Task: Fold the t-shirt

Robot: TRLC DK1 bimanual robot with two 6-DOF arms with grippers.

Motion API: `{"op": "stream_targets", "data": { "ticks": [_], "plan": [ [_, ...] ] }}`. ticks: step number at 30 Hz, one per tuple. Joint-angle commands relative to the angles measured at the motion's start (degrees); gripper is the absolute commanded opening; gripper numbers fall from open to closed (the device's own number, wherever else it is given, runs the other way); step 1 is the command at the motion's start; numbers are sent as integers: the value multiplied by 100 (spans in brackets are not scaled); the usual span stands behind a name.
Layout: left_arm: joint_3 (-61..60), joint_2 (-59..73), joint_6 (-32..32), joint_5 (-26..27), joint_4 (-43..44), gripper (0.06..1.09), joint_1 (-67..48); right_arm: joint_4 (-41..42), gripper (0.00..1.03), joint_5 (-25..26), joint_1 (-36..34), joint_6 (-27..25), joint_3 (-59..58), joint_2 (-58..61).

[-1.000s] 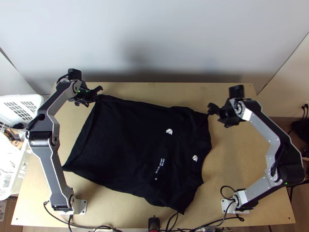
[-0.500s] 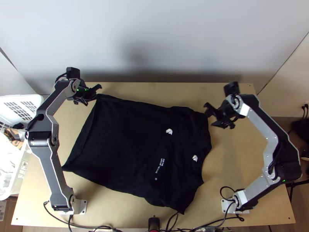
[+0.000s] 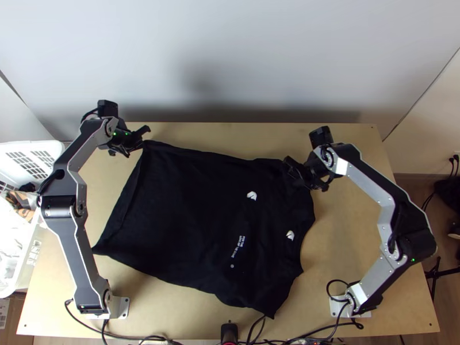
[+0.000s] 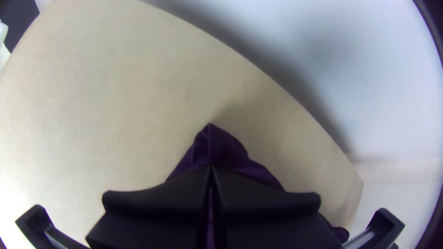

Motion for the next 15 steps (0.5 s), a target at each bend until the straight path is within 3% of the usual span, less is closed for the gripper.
{"op": "stream_targets", "data": {
  "ticks": [1, 4, 7, 10, 11, 12, 13, 15],
  "plan": [
    [-6, -20, 42, 7, -33, 9, 69, 1244, 3, 56, -29, -18, 133, 340],
    [-33, -12, 60, 7, -33, 9, 78, 2087, 3, 56, -55, 70, 370, 138],
    [-68, 6, 60, 7, -33, 9, 60, 3458, 3, 153, -292, 580, 344, 85],
    [-77, 6, 51, 7, -33, 9, -10, 4680, 3, 1058, -512, 694, 150, 217],
    [-77, 6, 51, 7, -33, 9, -19, 4706, 11, 1330, -565, 694, 194, 357],
    [-77, 6, 51, 7, -33, 9, -27, 4610, 32, 1383, -600, 694, 229, 454],
    [-77, -3, 51, 7, -33, 9, -27, 4452, 46, 1585, -617, 694, 229, 480],
    [-129, -20, 51, 16, -42, 9, -19, 4267, 56, 1954, -644, 641, 106, 401]
  ]
}}
